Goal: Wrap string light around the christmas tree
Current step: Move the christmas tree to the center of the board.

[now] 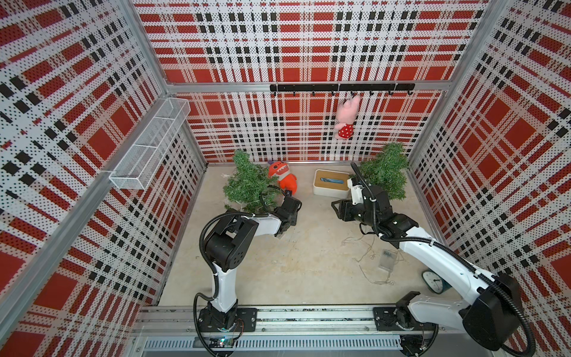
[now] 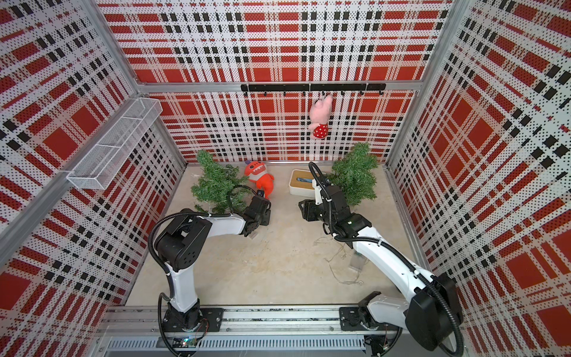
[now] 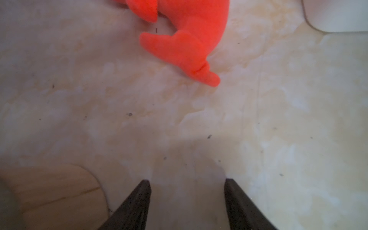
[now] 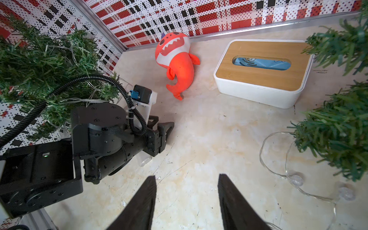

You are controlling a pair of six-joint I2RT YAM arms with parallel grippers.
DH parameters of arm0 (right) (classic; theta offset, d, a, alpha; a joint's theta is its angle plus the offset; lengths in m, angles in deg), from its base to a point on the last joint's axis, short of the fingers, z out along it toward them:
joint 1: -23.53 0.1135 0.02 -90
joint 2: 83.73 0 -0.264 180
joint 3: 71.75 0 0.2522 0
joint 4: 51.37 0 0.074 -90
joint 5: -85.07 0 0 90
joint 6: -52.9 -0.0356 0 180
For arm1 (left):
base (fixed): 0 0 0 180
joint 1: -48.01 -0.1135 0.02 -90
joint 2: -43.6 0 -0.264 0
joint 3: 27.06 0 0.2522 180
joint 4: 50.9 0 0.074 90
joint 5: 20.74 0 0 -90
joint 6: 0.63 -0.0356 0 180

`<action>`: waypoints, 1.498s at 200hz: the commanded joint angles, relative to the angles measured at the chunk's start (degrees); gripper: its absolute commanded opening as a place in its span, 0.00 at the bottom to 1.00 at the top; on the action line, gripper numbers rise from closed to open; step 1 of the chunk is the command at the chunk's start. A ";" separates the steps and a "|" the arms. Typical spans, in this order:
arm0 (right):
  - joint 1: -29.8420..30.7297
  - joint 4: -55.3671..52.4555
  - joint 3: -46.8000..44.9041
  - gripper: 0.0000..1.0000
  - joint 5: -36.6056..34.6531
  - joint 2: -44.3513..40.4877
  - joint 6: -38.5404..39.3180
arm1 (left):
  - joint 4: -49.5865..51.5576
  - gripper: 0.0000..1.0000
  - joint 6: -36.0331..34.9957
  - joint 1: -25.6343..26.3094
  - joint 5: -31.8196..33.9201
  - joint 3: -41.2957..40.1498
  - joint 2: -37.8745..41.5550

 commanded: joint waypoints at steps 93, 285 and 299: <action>2.02 2.00 1.60 0.53 -0.49 2.96 0.17 | -1.67 0.63 0.48 -5.91 -2.72 -4.62 2.31; 2.39 2.42 1.95 0.53 -1.81 2.89 0.64 | 8.46 0.62 2.03 -12.16 -6.25 -3.18 3.39; 2.38 2.51 1.99 0.53 -1.85 2.91 0.53 | 9.24 0.62 1.89 -12.39 -5.73 -2.29 2.98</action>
